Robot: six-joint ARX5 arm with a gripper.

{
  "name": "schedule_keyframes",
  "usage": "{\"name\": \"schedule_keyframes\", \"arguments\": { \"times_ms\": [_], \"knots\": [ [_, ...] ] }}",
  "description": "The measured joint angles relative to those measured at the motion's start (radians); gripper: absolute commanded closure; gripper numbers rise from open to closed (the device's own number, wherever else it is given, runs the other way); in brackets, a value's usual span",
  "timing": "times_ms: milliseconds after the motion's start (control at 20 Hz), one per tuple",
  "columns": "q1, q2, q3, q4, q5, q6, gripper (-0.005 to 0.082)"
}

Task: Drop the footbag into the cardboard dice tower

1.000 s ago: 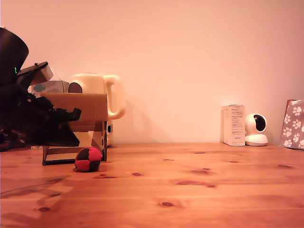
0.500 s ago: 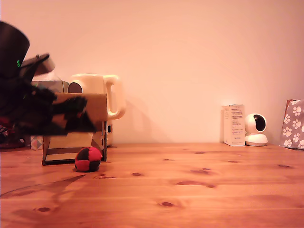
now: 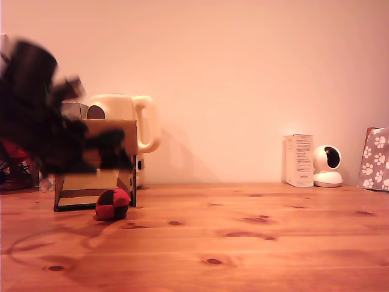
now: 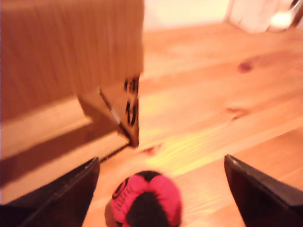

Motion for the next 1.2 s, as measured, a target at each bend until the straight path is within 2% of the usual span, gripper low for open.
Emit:
{"name": "schedule_keyframes", "arguments": {
  "times_ms": [200, 250, 300, 400, 450, 500, 600, 900, 1200],
  "knots": [
    [0.000, 0.093, 0.078, -0.043, 0.002, 0.001, 0.0014],
    [0.000, 0.109, 0.097, -0.055, 0.002, 0.003, 0.0055],
    [0.000, 0.117, 0.110, -0.074, 0.002, 0.003, 0.0154],
    [0.000, 0.121, 0.118, -0.113, 0.002, 0.013, 0.0454],
    [0.000, 0.121, 0.120, -0.132, 0.002, 0.023, 0.0564],
    [0.000, 0.121, 0.121, -0.141, 0.001, 0.026, 0.0631],
    [0.002, 0.121, 0.122, -0.148, 0.001, 0.027, 0.0658],
    [0.005, 0.100, 0.133, -0.216, 0.002, 0.026, 0.0658],
    [0.005, -0.101, 0.132, -0.371, 0.002, 0.026, 0.0658]
  ]
}}
